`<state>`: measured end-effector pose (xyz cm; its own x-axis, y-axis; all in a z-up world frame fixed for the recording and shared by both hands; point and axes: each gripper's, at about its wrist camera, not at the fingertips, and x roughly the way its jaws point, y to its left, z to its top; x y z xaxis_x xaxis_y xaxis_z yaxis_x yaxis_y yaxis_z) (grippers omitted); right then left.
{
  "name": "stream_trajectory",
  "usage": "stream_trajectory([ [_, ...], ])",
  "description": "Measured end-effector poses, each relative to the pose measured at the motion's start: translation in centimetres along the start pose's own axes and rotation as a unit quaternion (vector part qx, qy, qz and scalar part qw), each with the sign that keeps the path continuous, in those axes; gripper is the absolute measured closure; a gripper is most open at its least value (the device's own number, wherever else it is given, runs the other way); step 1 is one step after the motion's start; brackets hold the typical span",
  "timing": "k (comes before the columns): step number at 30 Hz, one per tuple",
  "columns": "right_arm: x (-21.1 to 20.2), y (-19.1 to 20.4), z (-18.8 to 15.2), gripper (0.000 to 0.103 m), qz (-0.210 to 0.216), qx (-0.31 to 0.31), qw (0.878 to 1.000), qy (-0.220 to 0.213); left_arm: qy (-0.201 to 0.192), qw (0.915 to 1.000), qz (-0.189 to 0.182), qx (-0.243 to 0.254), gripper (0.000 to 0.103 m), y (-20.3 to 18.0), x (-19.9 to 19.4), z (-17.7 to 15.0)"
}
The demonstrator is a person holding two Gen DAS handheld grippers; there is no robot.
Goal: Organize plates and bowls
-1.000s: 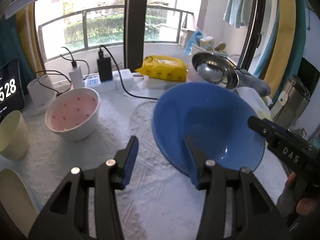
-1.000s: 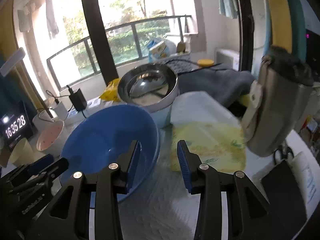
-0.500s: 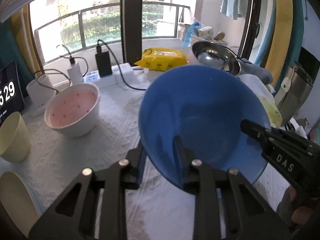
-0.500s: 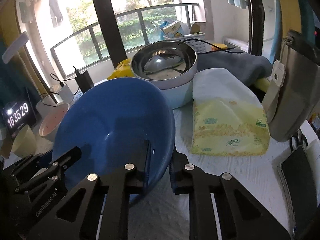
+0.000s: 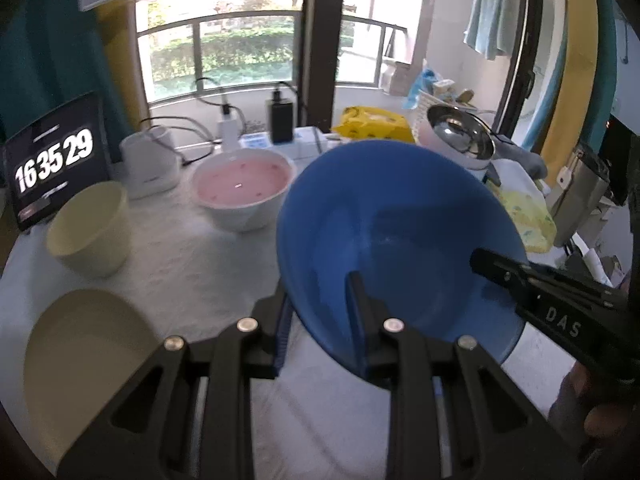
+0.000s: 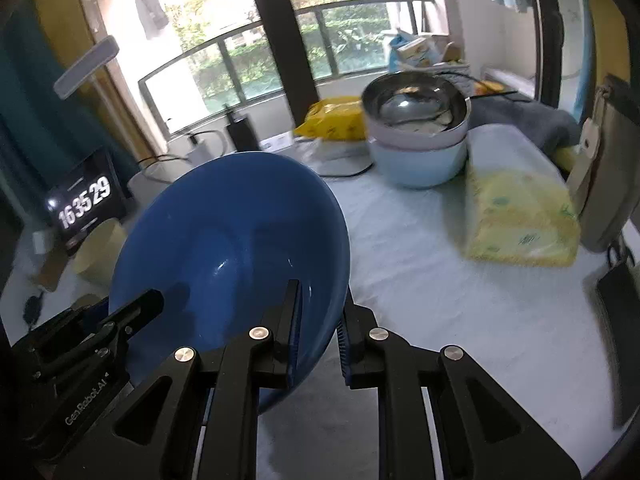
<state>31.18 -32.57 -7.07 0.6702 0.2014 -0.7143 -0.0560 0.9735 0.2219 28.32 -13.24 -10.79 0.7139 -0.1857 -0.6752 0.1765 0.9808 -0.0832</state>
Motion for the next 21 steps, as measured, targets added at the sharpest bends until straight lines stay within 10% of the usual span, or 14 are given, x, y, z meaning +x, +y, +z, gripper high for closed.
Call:
stream_trajectory([
  [21,-0.4,5.2,-4.8,0.085,0.017,-0.002,0.997,0.08,0.052,0.9978,-0.023,-0.034,0.075,5.5,-3.3,-5.0],
])
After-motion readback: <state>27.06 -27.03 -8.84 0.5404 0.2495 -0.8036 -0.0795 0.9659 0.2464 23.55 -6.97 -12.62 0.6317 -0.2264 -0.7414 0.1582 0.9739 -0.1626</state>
